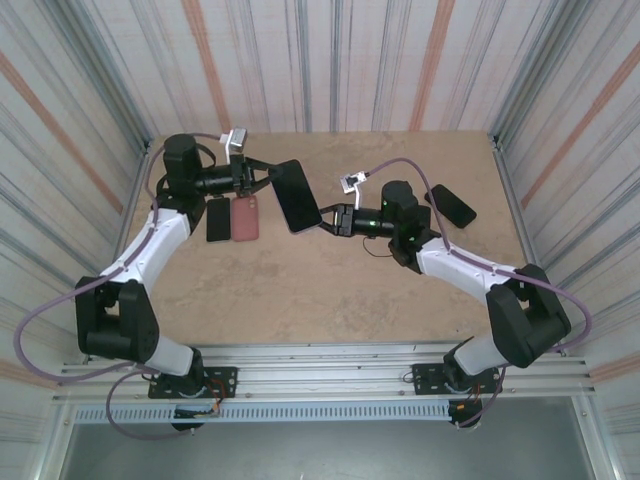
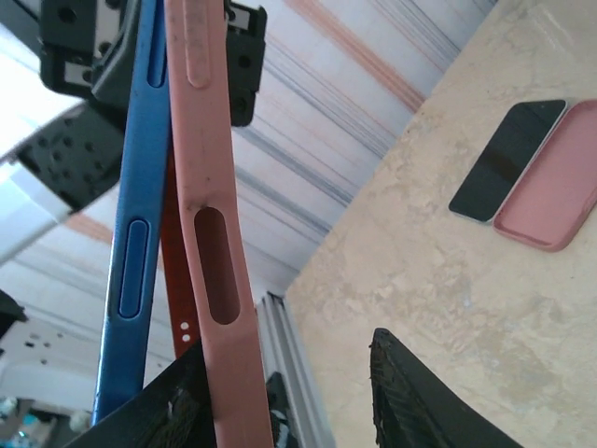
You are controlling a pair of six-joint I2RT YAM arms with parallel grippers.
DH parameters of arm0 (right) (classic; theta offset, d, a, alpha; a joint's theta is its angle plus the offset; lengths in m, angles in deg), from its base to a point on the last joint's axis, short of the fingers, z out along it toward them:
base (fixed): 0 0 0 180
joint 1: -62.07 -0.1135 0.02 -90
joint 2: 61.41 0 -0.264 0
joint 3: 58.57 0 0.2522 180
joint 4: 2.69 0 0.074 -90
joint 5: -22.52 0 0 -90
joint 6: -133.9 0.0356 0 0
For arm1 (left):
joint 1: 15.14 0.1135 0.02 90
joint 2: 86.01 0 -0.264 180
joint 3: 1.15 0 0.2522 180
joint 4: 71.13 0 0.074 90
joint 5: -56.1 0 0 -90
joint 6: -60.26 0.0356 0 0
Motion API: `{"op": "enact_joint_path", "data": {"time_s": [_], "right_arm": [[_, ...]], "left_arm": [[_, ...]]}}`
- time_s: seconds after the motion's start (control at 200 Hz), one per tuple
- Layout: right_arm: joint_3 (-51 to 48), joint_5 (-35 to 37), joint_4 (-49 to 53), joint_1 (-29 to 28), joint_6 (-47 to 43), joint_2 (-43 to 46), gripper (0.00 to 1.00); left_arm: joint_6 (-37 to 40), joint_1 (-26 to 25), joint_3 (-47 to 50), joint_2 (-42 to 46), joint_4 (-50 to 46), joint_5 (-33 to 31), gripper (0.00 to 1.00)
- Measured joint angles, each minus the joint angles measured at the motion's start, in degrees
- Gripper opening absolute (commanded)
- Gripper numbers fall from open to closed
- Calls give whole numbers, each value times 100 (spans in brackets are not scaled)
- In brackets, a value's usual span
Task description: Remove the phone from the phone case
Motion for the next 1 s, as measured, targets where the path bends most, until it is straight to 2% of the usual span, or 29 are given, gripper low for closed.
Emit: {"op": "enact_joint_path", "data": {"time_s": [0.17,0.366,0.471,0.697,0.862,1.002], "right_arm": [[-278,308,-616,-48,774,0,29],[-363,455,-994,-96,1266,0,18],[-411,522,-1139,-103,1429,0,13],[-616,640,-1429,-116,1818,0,4],[-621,662,-1703,-122,2031,9,2],[-629,664,-1891,-120,2212,9,2]], "left_arm": [[-293,-39,9,-208,240,-68,0],[-483,-39,17,-262,321,-151,0],[-527,-63,39,-267,319,-232,3],[-544,-94,109,-323,297,-343,18],[-452,-114,111,-374,280,-651,30],[-424,-107,111,-398,273,-793,35]]}}
